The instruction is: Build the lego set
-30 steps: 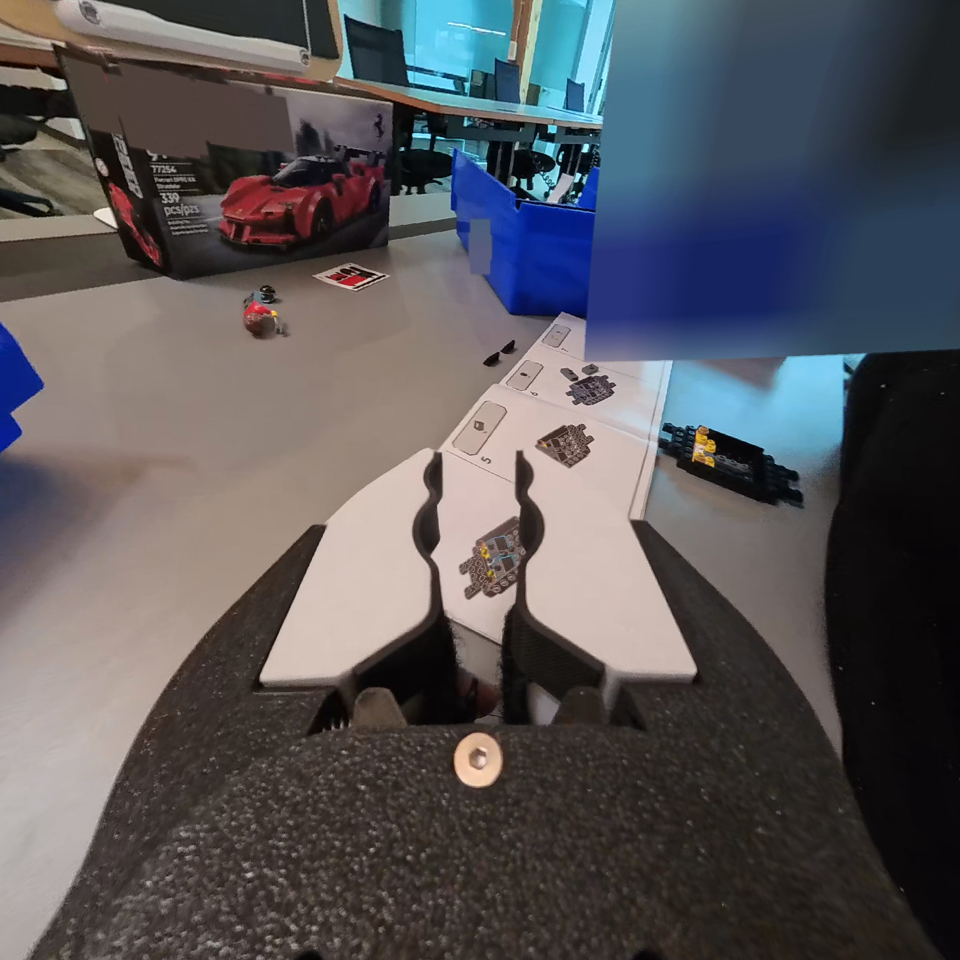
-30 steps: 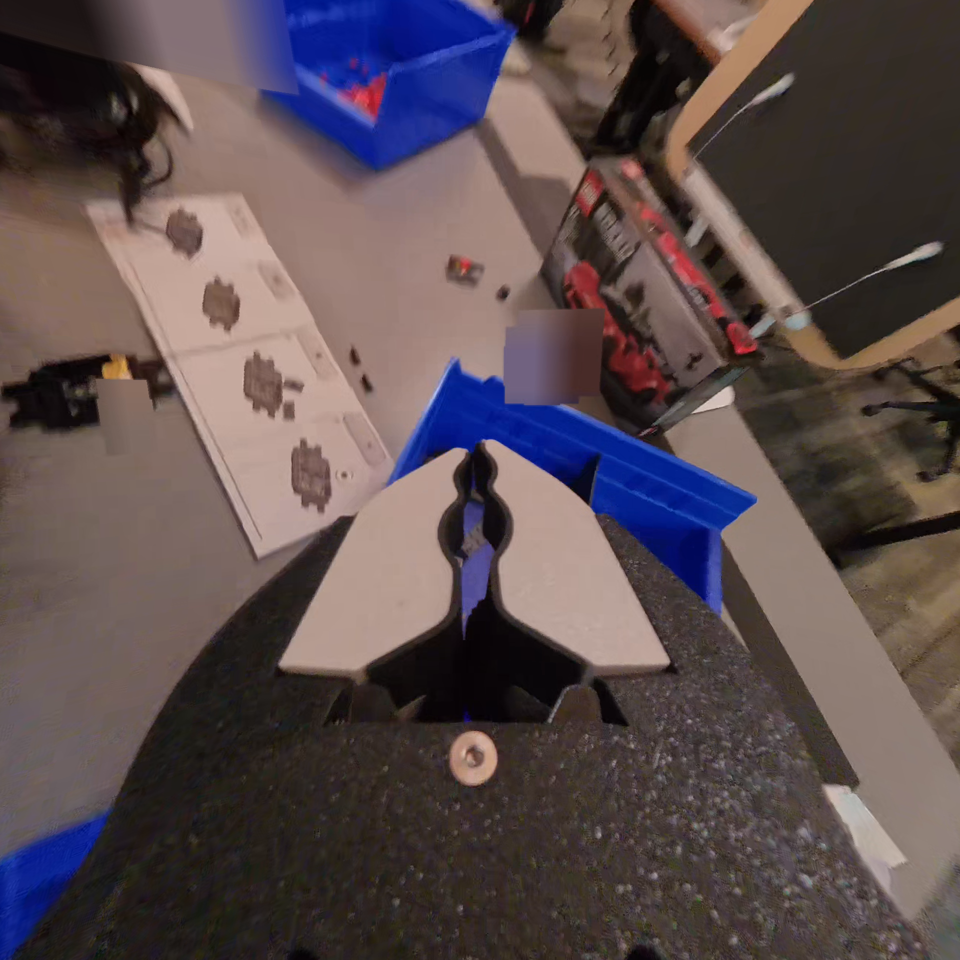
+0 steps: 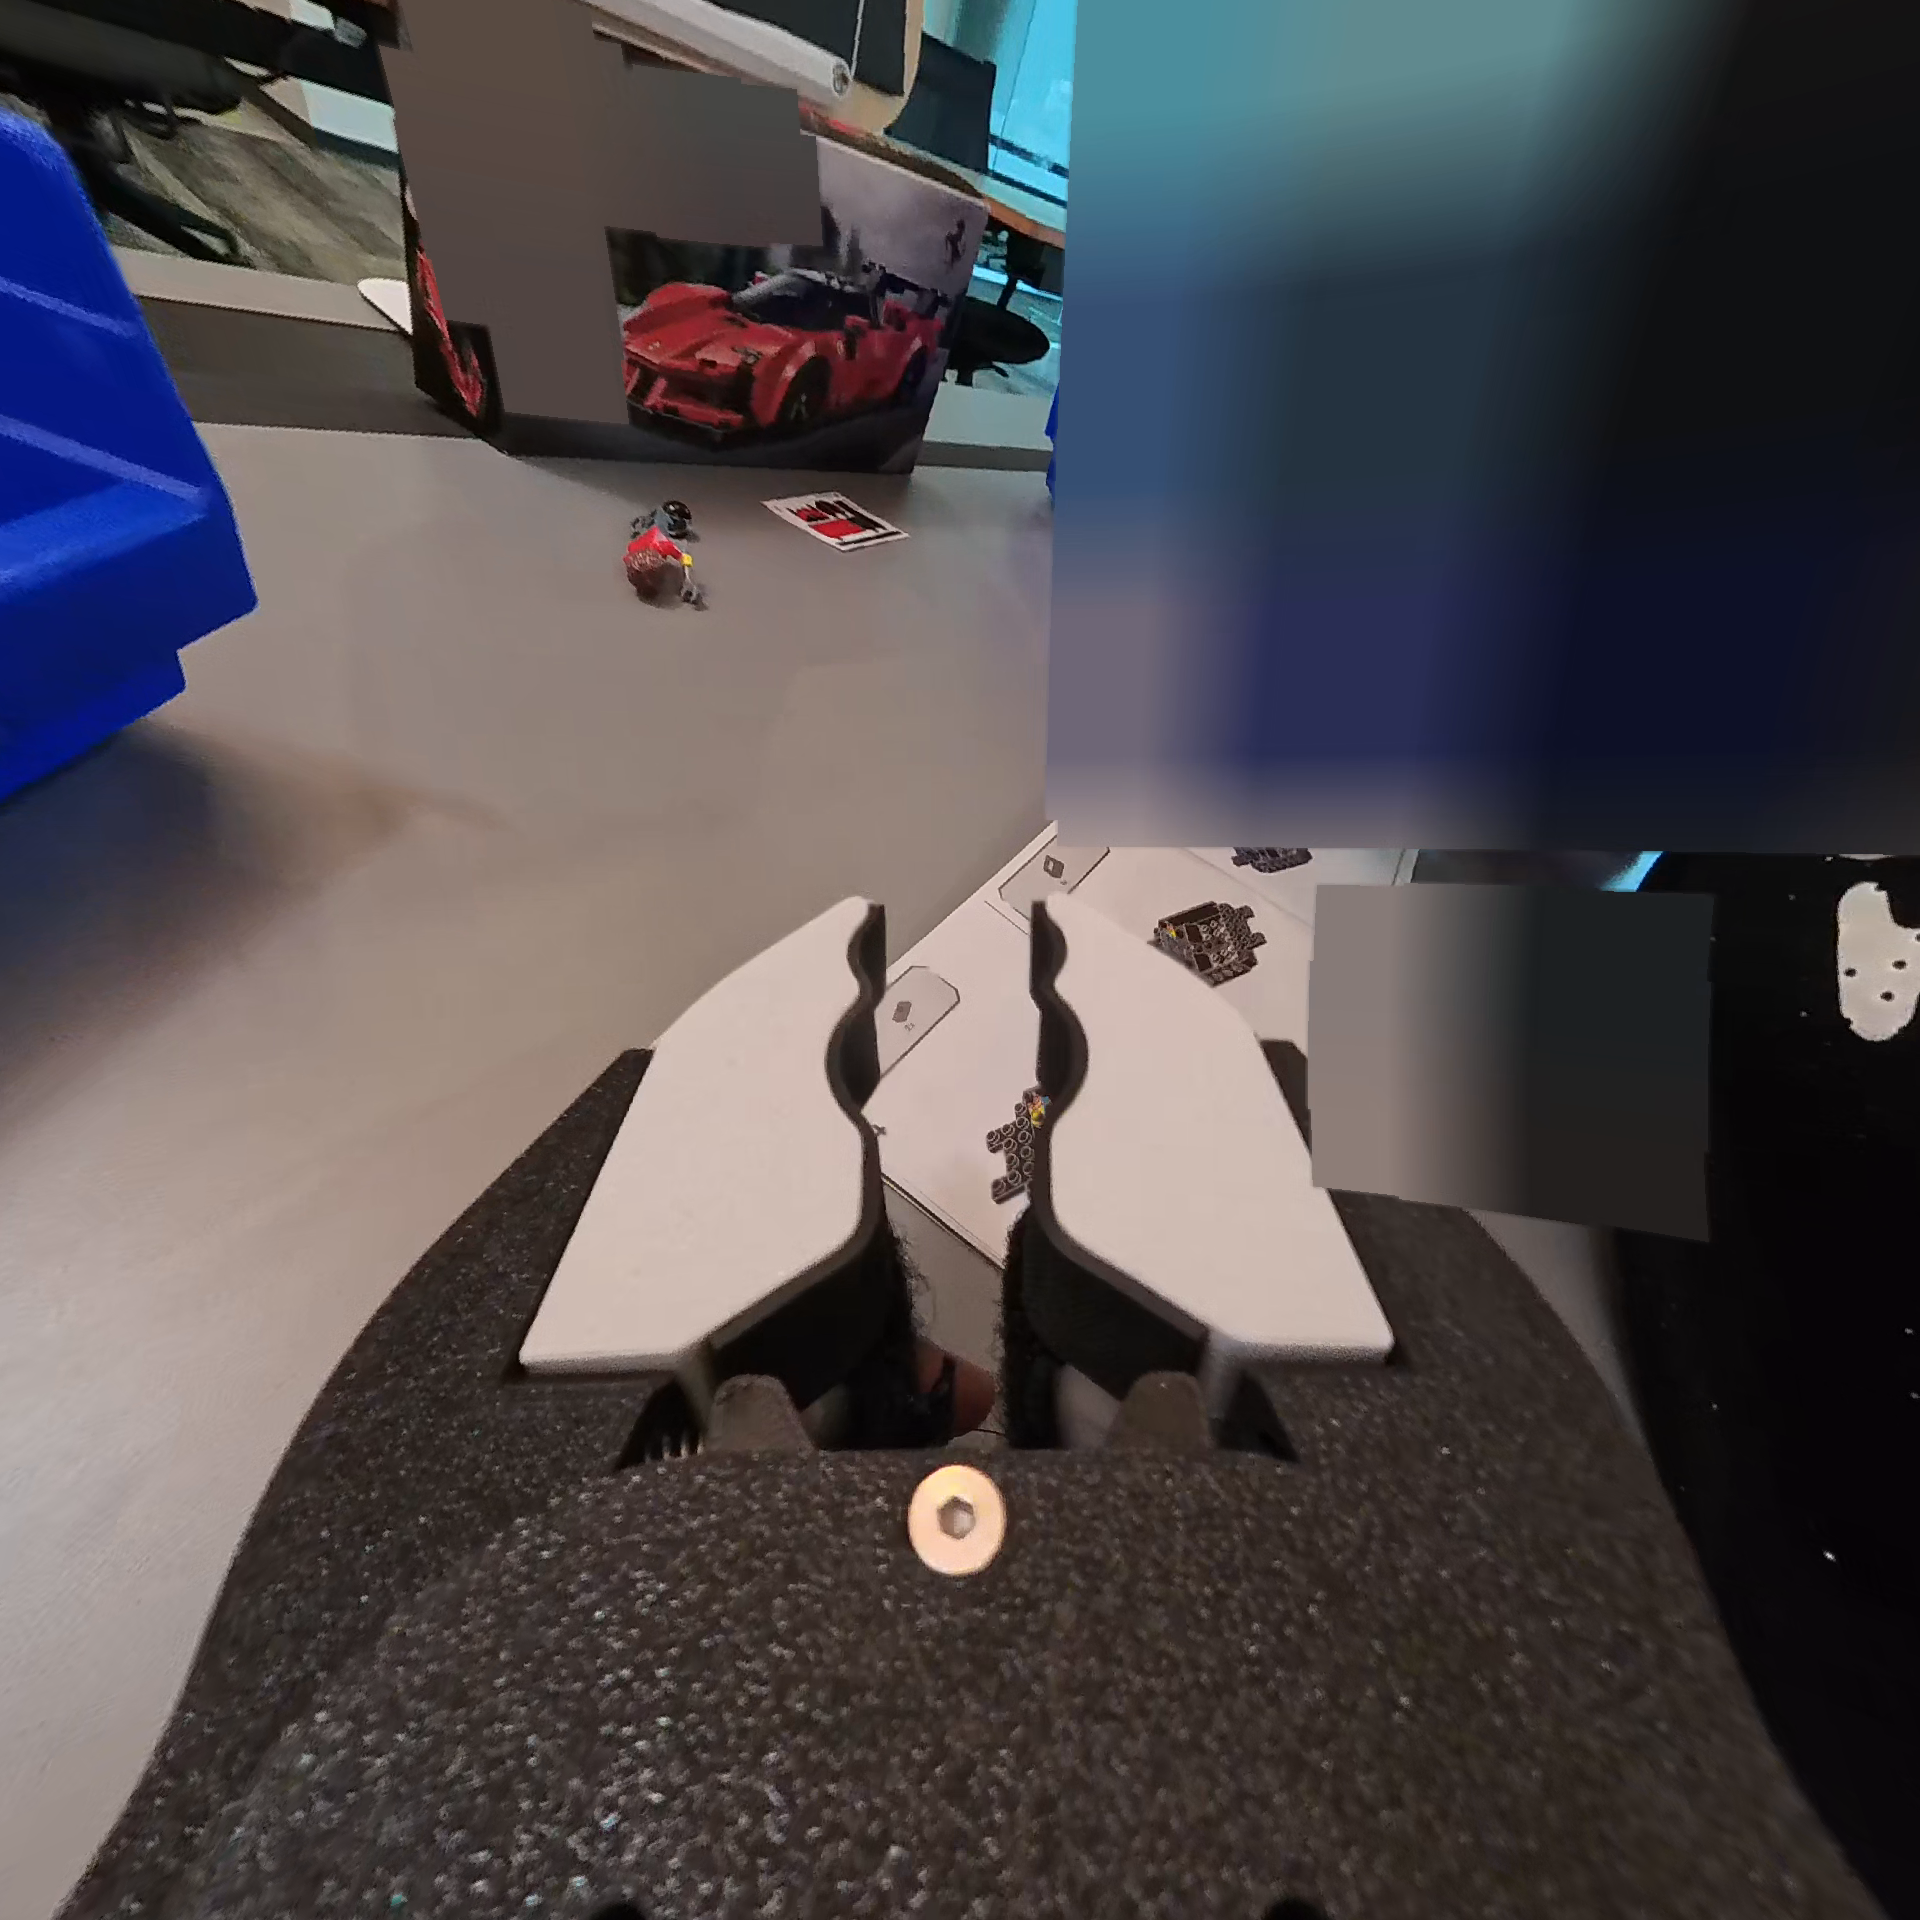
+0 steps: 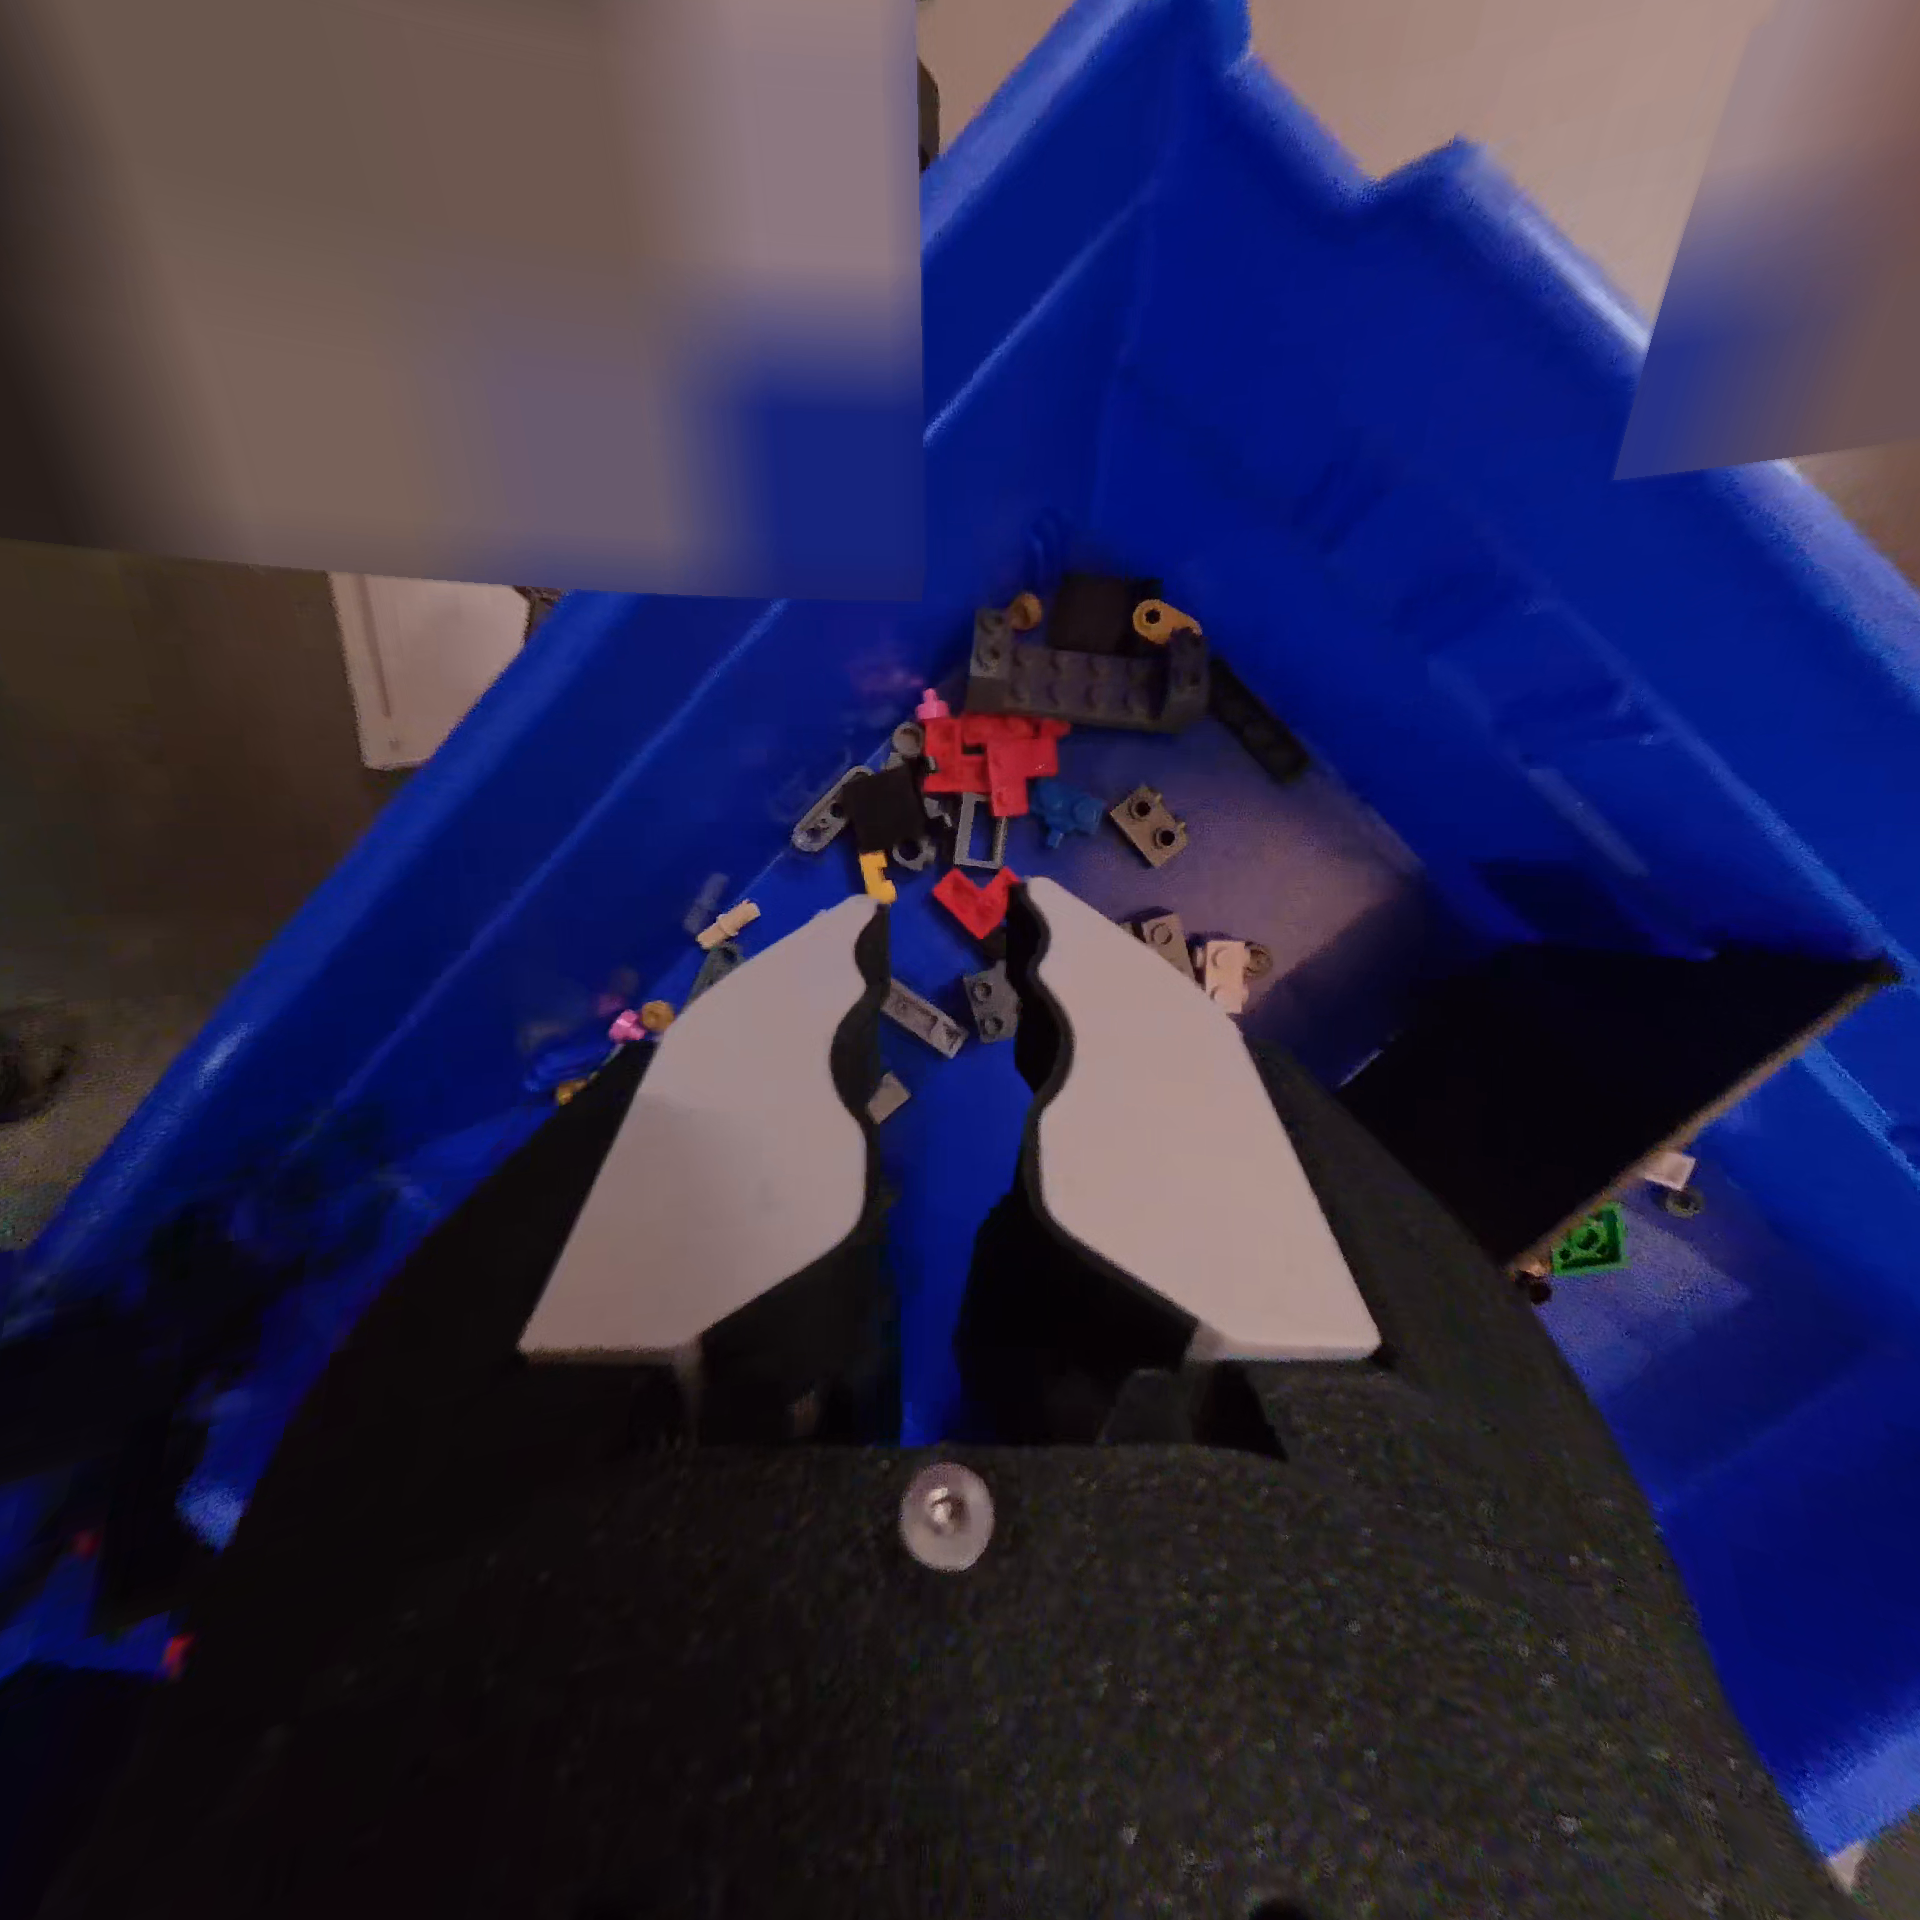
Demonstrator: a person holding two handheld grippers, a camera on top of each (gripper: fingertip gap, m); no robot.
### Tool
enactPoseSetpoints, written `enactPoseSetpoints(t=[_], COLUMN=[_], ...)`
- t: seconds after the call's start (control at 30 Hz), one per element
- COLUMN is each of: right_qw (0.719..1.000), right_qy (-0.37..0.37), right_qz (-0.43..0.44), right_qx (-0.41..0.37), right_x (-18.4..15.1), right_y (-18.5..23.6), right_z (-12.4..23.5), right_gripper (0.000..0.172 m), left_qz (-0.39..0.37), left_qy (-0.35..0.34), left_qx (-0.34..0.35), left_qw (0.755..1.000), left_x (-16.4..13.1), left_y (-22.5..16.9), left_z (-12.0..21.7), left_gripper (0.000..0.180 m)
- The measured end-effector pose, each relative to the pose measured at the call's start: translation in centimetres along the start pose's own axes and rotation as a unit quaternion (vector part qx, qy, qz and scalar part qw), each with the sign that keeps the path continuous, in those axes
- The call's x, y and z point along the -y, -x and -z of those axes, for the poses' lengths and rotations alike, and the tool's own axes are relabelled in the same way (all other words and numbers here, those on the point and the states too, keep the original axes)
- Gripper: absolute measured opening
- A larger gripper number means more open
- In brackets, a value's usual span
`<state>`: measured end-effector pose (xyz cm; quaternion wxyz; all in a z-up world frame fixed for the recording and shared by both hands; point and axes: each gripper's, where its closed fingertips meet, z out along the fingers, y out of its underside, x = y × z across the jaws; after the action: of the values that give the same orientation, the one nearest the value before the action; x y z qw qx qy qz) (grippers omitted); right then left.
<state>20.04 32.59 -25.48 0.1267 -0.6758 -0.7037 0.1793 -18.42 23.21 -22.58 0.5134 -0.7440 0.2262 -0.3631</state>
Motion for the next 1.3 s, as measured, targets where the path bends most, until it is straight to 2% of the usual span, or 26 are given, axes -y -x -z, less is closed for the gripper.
enactPoseSetpoints(t=[0.03, 0.17, 0.33, 0.53, 0.67, 0.77, 0.9, 0.93, 1.0, 1.13, 1.23, 1.3], right_qw=[1.0, 0.999, 0.998, 0.998, 0.996, 0.997, 0.997, 0.996, 0.995, 0.992, 0.991, 0.99], right_qy=[0.013, 0.05, 0.063, 0.065, 0.084, 0.063, 0.065, 0.069, 0.082, 0.098, 0.108, 0.117], right_qz=[0.003, -0.001, -0.01, -0.02, -0.019, -0.029, 0.008, 0.016, 0.037, 0.072, 0.073, 0.083], right_qx=[-0.004, -0.016, -0.002, 0.01, -0.021, -0.018, -0.048, -0.045, -0.04, -0.022, -0.015, -0.01], right_x=[-0.1, -0.5, -0.5, -0.5, -1.4, -0.8, -0.2, -0.1, -0.2, -0.6, -0.6, -0.8], right_y=[-0.1, -0.4, -0.2, 0.1, -0.6, -0.2, -0.5, -0.4, -0.3, -0.3, -0.5, -0.4], right_z=[-0.6, -2.4, -3.7, -3.7, -2.9, -1.8, -1.3, -1.5, -2.1, -3.3, -3.9, -3.9], right_gripper=[0.016, 0.014, 0.016, 0.0, 0.001, 0.0, 0.003, 0.016, 0.022, 0.021, 0.007, 0.006], left_qz=[-0.001, -0.002, -0.003, -0.009, -0.016, -0.023, -0.022, -0.022, -0.018, -0.015, -0.012, -0.011], left_qy=[0.006, 0.018, 0.018, 0.01, 0.004, -0.002, -0.018, -0.022, -0.031, -0.041, -0.037, -0.031], left_qx=[-0.002, -0.007, -0.009, -0.011, -0.016, -0.02, -0.025, -0.025, -0.024, -0.023, -0.024, -0.026], left_qw=[1.0, 1.0, 1.0, 1.0, 1.0, 1.0, 0.999, 0.999, 0.999, 0.999, 0.999, 0.999], left_x=[-0.1, -0.4, -0.4, -0.2, -0.1, 0.0, 0.3, 0.4, 0.6, 0.8, 0.7, 0.6], left_y=[-0.1, -0.2, -0.3, -0.4, -0.6, -0.9, -0.9, -0.9, -0.9, -0.8, -0.7, -0.8], left_z=[-0.1, -0.3, -0.3, -0.2, 0.0, 0.1, 0.4, 0.5, 0.6, 0.8, 0.8, 0.7], left_gripper=[0.026, 0.026, 0.026, 0.026, 0.027, 0.027, 0.027, 0.027, 0.027, 0.027, 0.028, 0.028])
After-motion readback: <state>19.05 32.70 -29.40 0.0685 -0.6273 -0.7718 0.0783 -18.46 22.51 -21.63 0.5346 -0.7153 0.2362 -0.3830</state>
